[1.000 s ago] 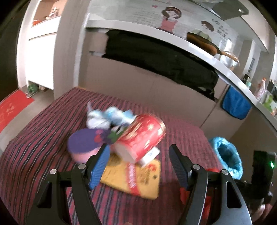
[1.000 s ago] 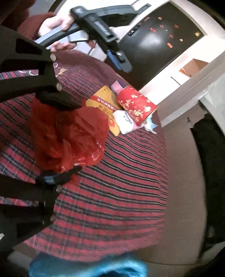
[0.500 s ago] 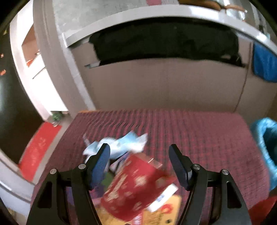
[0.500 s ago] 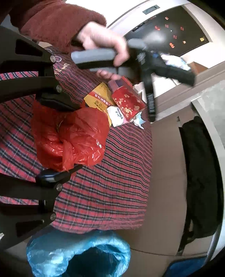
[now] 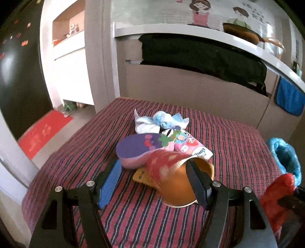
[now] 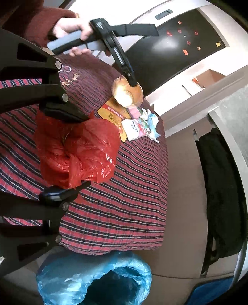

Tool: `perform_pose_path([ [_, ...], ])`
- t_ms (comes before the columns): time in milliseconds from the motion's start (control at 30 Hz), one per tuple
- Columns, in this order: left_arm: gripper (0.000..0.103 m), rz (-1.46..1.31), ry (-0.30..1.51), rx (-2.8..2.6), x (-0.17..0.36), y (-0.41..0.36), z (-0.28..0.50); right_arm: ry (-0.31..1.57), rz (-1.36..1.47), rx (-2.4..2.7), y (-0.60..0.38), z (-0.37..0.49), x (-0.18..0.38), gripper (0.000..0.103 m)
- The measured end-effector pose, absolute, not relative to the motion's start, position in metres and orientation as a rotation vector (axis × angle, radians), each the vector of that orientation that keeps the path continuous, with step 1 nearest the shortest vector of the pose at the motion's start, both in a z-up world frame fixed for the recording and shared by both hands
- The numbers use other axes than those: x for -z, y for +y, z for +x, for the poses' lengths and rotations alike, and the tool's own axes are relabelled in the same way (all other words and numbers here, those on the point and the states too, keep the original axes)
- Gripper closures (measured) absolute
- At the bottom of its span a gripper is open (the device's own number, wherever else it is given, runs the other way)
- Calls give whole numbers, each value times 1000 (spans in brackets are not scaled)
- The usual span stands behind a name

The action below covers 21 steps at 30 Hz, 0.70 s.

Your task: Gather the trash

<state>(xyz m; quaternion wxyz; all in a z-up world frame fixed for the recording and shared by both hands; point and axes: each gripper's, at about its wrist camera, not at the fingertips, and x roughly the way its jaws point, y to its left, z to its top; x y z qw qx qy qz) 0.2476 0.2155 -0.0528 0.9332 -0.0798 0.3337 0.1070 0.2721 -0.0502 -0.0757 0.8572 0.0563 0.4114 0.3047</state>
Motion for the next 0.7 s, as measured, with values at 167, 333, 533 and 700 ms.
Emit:
perform_pose_path([
  [167,33,-174,623,-150,38,201,243,853,97,-637,-45,268,75,50],
  [333,33,-109,576,-181,43,190,225,834,90,-630,-50,260,72,50],
  [533,33,-267,559,-98,50,215,187,825,79,-604,-59,259,73,50],
  [700,33,-292,580,-111,55,228,158,830,102,-610,-61,262,76,50],
])
